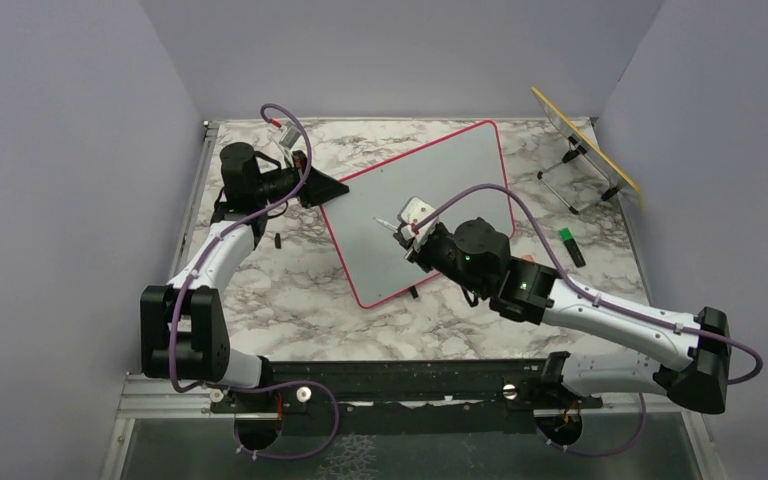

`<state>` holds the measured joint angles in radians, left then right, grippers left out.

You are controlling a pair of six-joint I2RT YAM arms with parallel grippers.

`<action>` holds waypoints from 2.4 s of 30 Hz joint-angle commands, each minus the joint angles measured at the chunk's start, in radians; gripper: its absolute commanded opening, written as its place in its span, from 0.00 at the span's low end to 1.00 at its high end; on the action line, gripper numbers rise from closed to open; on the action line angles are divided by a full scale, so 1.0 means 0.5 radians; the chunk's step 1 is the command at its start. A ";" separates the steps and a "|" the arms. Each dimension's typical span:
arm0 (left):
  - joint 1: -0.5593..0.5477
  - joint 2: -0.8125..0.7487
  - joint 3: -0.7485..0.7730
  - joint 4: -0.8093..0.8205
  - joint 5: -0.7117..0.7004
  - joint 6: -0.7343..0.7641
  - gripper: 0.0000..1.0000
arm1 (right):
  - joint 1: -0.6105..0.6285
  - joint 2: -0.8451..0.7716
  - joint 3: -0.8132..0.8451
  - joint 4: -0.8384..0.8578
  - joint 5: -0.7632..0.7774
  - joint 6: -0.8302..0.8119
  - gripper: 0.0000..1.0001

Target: Write a sentence on the whiteboard

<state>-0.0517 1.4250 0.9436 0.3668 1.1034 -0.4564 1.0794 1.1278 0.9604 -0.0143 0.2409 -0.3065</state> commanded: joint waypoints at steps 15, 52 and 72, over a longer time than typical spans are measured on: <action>-0.001 -0.071 -0.028 -0.233 -0.090 0.273 0.00 | 0.191 0.452 0.244 0.461 0.370 -0.154 0.01; -0.006 -0.036 -0.017 -0.237 -0.064 0.259 0.00 | 0.204 0.722 0.429 0.353 0.453 -0.162 0.01; -0.007 -0.026 -0.013 -0.237 -0.051 0.256 0.00 | 0.204 0.781 0.480 0.197 0.503 -0.125 0.01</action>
<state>-0.0540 1.3987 0.9466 0.2962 1.0920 -0.3843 1.1728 1.4948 1.1637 0.1261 0.4572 -0.3851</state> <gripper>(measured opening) 0.029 0.168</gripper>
